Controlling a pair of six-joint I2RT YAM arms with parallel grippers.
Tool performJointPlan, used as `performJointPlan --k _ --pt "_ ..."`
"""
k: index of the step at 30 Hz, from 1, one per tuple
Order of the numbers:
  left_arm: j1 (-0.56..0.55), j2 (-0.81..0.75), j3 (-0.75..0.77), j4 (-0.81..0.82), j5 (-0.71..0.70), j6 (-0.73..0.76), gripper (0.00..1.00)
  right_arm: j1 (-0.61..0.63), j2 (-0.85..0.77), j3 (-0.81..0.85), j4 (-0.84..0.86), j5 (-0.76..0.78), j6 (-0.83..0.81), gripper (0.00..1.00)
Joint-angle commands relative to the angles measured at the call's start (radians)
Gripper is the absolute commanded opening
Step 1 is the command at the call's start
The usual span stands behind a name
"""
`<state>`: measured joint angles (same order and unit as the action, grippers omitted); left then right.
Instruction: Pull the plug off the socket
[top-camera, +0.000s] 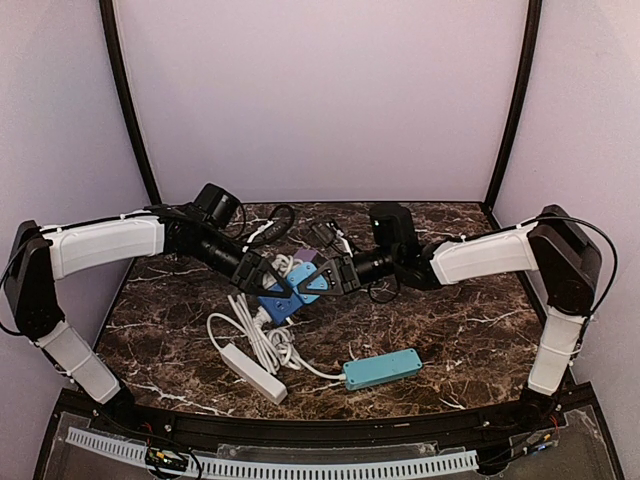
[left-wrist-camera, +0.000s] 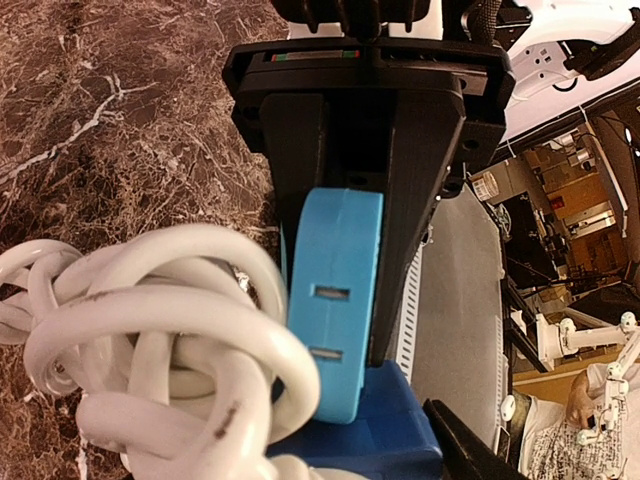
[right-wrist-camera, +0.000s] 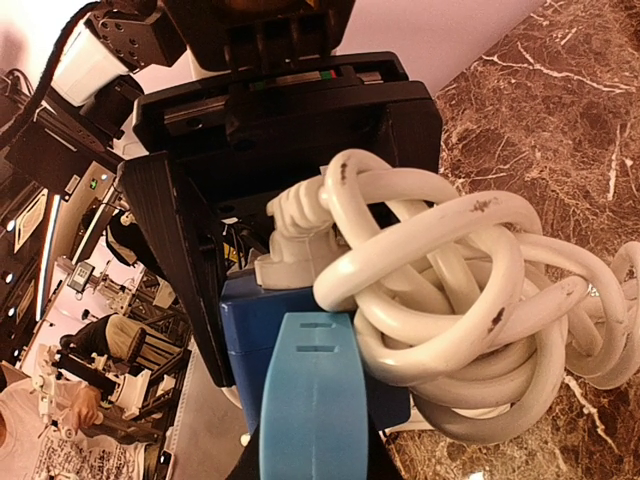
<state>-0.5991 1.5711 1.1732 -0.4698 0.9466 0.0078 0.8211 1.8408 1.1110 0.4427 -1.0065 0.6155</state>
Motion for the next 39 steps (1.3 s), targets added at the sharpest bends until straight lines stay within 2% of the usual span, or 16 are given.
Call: performJointPlan --k 1,5,12,17,28,39 --pt "-0.009 -0.059 0.011 0.092 0.041 0.019 0.5 0.016 -0.01 -0.003 0.114 -0.059 0.069 0.0" --pt "-0.009 -0.065 0.012 0.092 0.049 0.018 0.5 0.017 -0.022 -0.004 0.052 -0.004 0.01 0.0" --pt "-0.008 -0.069 0.014 0.09 0.062 0.014 0.5 0.018 -0.047 0.033 -0.236 0.156 -0.199 0.0" --pt "-0.008 -0.068 0.015 0.089 0.068 0.013 0.5 0.018 -0.057 0.039 -0.305 0.213 -0.251 0.0" --pt "-0.008 -0.064 0.014 0.081 0.042 0.019 0.5 0.013 -0.056 0.044 -0.23 0.163 -0.153 0.0" --pt "-0.008 -0.062 0.013 0.077 0.033 0.025 0.49 -0.035 -0.097 -0.045 0.095 -0.023 0.074 0.0"
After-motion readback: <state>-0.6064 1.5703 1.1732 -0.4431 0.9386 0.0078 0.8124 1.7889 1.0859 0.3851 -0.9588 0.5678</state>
